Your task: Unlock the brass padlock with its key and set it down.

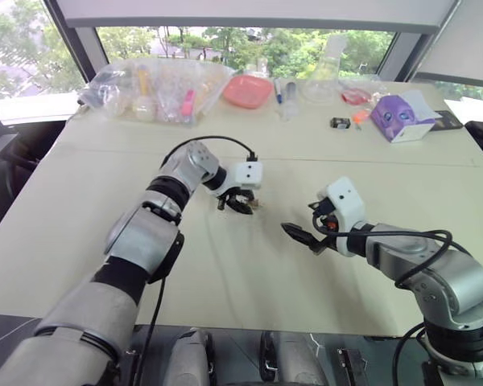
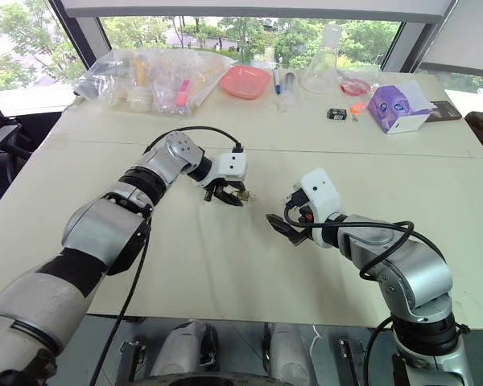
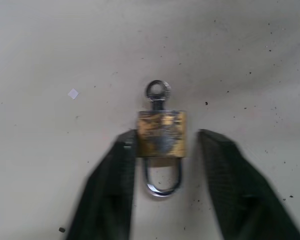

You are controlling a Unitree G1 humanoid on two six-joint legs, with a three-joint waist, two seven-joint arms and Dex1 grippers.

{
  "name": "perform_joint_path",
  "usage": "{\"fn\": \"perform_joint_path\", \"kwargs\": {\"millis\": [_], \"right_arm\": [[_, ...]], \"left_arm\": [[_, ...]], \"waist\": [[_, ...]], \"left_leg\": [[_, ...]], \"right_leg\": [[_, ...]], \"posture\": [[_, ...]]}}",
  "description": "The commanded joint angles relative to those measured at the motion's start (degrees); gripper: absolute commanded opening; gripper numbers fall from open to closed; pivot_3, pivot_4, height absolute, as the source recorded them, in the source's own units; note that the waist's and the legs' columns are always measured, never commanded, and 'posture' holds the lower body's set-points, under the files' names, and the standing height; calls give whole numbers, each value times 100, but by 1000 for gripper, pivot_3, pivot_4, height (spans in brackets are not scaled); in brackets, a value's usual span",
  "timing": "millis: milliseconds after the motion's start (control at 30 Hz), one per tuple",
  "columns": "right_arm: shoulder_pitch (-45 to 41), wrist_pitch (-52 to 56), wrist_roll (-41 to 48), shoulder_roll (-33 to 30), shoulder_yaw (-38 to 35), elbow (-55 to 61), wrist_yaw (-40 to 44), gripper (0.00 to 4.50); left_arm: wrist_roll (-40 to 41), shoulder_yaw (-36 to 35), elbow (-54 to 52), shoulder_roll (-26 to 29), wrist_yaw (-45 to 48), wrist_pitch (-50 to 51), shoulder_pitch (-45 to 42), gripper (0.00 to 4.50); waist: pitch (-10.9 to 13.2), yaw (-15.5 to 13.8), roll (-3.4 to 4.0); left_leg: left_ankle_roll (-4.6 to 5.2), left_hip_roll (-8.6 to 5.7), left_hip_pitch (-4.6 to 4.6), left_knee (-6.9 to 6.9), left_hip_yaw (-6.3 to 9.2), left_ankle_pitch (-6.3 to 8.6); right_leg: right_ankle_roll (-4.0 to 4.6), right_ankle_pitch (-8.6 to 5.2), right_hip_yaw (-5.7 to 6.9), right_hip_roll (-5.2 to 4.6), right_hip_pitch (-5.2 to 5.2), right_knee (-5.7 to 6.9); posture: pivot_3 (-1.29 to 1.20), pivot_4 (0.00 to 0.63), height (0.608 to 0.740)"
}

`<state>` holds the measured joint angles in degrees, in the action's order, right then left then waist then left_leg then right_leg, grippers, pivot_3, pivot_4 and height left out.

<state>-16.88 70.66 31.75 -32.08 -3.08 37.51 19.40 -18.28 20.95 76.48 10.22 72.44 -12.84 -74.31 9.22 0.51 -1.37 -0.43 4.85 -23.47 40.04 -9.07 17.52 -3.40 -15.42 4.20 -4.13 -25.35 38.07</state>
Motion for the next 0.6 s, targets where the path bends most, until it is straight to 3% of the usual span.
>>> {"fn": "perform_joint_path", "kwargs": {"millis": [33,233,367,600], "right_arm": [[-33,-98,17,32,-113,141,-22,4500],[-13,-181,67,134,-165,104,0,4500],[-47,-447,599,650,-641,66,208,4500],[-672,-62,1545,1257,-1386,-329,-106,4500]], "left_arm": [[-171,48,19,-36,-182,-23,109,711],[-250,89,-49,57,-393,-415,189,712],[-106,-87,-322,439,-643,-1517,210,712],[959,-860,-1123,1199,111,-2592,405,712]], "waist": [[-3,-1,-1],[-7,-2,-1],[-7,24,-2],[-6,4,-1]], "left_leg": [[1,0,0,2,2,0],[1,-1,3,3,3,1],[1,0,4,3,5,0],[-27,4,3,1,-3,-15]], "right_leg": [[-2,1,0,0,2,0],[-3,2,2,-1,5,1],[-4,2,2,0,4,4],[-3,3,2,0,-3,8]], "posture": [[0,150,740],[0,150,740],[0,150,740],[0,150,740]]}}
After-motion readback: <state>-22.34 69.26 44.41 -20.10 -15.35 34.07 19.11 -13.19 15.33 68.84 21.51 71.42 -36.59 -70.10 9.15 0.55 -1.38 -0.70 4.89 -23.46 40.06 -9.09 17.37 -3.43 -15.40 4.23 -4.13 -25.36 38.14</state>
